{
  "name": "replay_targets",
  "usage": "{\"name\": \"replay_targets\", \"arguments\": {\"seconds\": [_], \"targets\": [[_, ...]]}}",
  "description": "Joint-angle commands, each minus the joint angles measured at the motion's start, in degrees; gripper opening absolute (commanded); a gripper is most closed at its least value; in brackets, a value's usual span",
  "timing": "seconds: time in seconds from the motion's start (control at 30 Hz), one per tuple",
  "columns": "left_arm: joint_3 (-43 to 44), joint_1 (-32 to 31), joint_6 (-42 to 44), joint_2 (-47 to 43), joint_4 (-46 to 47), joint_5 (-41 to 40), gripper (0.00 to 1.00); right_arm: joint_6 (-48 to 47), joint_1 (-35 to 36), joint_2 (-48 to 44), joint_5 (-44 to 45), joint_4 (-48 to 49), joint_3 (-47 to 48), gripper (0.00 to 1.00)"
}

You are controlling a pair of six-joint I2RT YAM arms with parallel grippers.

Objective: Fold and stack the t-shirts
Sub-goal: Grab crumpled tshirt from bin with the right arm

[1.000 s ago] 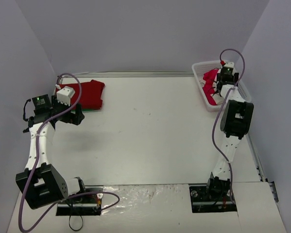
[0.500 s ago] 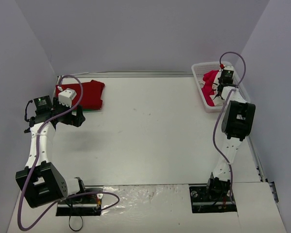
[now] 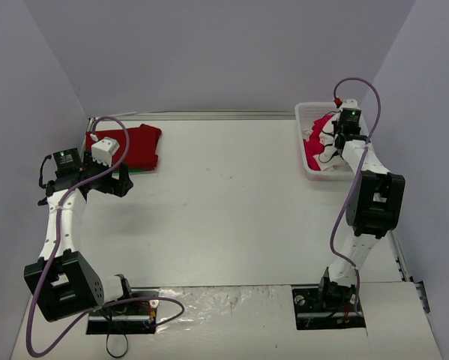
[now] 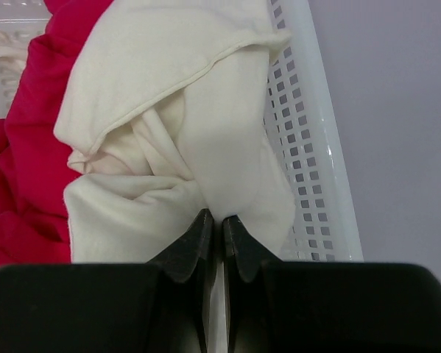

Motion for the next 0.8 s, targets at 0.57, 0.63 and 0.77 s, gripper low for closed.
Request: {"name": "replay_targets", "arguments": {"seconds": [0.57,0.63,0.77], "targets": [[0.3,-0.2,0.4,-2.6,-1.2,2.9,0.94,-5.1,10.7,-26.9,5.8,-8.6,3.2,0.00],[0.2,-0.2,0.4,-2.8,-1.1,2.9,0.94,-4.3,11.5,-28.4,2.0,-11.0,7.0,0.00],[0.2,-0.2,0.3,-3.3,-0.7,2.5,0.94,-2.6,16.1,-29.5,-2.9,-16.4,13.5,0.00]]}}
